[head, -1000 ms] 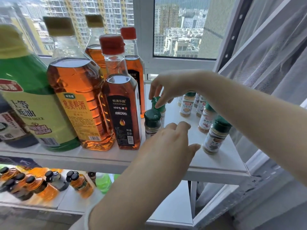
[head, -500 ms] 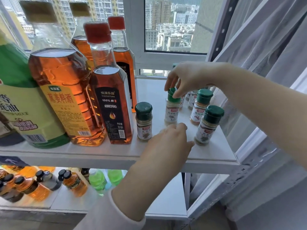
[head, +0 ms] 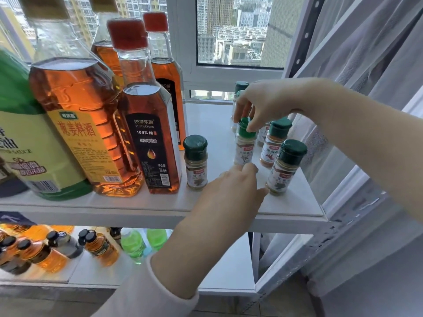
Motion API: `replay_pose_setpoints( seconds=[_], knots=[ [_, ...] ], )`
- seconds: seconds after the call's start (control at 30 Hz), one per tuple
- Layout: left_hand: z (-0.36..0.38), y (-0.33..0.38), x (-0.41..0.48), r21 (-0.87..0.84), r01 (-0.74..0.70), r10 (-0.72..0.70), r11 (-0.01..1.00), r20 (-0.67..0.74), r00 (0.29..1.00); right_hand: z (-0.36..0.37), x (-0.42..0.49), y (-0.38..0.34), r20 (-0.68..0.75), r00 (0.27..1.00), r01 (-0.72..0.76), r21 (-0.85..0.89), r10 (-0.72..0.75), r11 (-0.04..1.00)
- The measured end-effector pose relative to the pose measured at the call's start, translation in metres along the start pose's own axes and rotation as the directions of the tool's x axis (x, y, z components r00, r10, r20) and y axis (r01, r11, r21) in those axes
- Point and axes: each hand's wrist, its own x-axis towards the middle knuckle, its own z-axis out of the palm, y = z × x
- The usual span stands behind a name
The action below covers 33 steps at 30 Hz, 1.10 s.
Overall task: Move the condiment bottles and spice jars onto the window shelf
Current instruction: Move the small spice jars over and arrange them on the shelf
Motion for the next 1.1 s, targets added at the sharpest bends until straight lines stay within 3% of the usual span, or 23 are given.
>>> replay_pose_setpoints(
  seconds=[0.23,0.4,0.6,0.87,1.1],
  knots=[
    [-0.002,-0.002,-0.007,-0.007,0.003,-0.003,1.0,-0.016,1.0,-0.002,-0.004,0.0,0.015,1.0,0.005,-0.064,-0.004,0.998],
    [-0.005,-0.008,-0.017,-0.011,0.028,-0.028,1.0,-0.025,0.999,-0.001,-0.018,-0.029,-0.079,0.98,0.189,0.081,-0.183,0.979],
    [-0.005,-0.018,-0.03,-0.023,0.042,-0.043,0.999,-0.031,0.999,0.018,-0.018,-0.071,-0.005,0.959,0.282,0.049,-0.282,0.958],
    [-0.007,-0.031,-0.042,-0.123,-0.014,0.009,0.992,-0.046,0.999,0.025,-0.026,-0.056,-0.113,0.975,0.199,0.061,-0.192,0.978],
    [-0.003,-0.042,-0.034,-0.274,-0.11,0.065,0.955,-0.169,0.983,0.024,-0.053,-0.029,-0.17,0.984,0.066,0.023,-0.061,0.998]
  ],
)
